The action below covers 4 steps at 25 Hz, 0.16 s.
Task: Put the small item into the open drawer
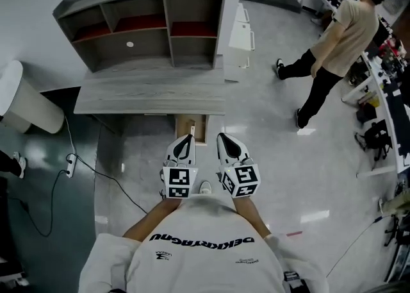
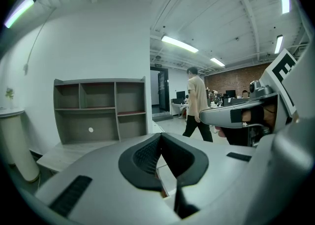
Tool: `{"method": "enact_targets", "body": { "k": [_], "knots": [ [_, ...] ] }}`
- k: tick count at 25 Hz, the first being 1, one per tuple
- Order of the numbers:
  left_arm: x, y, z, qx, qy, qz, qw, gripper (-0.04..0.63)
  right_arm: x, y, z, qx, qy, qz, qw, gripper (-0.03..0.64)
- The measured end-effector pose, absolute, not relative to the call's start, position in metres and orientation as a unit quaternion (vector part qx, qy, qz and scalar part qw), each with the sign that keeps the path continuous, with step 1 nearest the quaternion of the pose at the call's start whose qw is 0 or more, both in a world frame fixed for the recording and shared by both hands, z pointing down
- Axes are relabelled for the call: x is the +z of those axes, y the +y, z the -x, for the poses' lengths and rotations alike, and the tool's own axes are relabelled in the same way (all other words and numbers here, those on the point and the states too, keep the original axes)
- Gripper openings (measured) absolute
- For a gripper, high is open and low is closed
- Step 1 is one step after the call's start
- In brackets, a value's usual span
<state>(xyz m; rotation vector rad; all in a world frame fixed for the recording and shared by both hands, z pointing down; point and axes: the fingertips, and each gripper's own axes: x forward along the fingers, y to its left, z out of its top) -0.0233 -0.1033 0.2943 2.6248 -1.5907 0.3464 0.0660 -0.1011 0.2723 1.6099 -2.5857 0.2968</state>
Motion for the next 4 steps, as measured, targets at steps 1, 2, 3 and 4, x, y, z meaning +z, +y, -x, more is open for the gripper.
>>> {"method": "enact_targets", "body": {
  "k": [1,2,3,4],
  "knots": [
    [0.2927,-0.1069,0.0214,0.11,-0.515,-0.85,0.024,0.015,0.2697,-0.1042,-0.0679,0.092,-0.845,-0.526,0.038,0.028],
    [0.2913,-0.1101,0.0197,0.107,-0.515,-0.85,0.022,0.015,0.2675,-0.1071,-0.0697,0.088,-0.845,-0.526,0.037,0.029],
    [0.2902,-0.1125,0.0182,0.105,-0.515,-0.851,0.02,0.015,0.2658,-0.1095,-0.0712,0.085,-0.845,-0.526,0.035,0.029],
    [0.2894,-0.1146,0.0167,0.103,-0.515,-0.851,0.019,0.015,0.2644,-0.1116,-0.0727,0.082,-0.846,-0.526,0.034,0.029]
  ]
}}
